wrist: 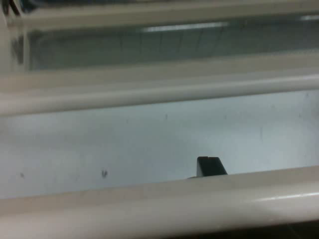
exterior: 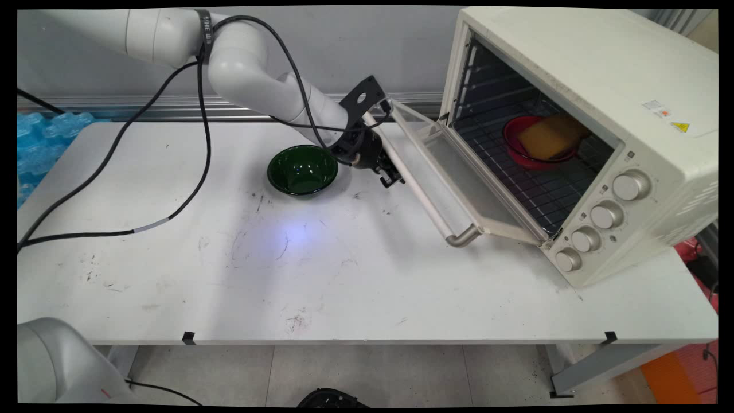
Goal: Close the oven
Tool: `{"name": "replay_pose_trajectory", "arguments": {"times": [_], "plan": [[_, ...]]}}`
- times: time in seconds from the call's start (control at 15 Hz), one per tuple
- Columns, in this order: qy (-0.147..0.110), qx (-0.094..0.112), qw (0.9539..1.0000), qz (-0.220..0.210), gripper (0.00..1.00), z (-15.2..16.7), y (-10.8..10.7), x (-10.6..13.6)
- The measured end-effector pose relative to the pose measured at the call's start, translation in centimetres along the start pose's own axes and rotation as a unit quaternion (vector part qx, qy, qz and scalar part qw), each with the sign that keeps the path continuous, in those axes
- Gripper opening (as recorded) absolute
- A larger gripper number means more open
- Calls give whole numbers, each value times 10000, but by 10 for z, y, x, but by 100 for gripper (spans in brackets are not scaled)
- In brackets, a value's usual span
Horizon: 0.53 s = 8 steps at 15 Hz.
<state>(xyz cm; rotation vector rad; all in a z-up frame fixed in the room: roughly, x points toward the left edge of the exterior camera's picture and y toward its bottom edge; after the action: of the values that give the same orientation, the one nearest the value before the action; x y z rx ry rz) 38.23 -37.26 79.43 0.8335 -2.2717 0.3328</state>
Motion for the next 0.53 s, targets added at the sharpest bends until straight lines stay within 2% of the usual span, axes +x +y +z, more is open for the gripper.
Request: {"name": "replay_pose_trajectory", "arguments": {"times": [0.53], "plan": [[534,59,9985,33,0,-2,7,39]]}}
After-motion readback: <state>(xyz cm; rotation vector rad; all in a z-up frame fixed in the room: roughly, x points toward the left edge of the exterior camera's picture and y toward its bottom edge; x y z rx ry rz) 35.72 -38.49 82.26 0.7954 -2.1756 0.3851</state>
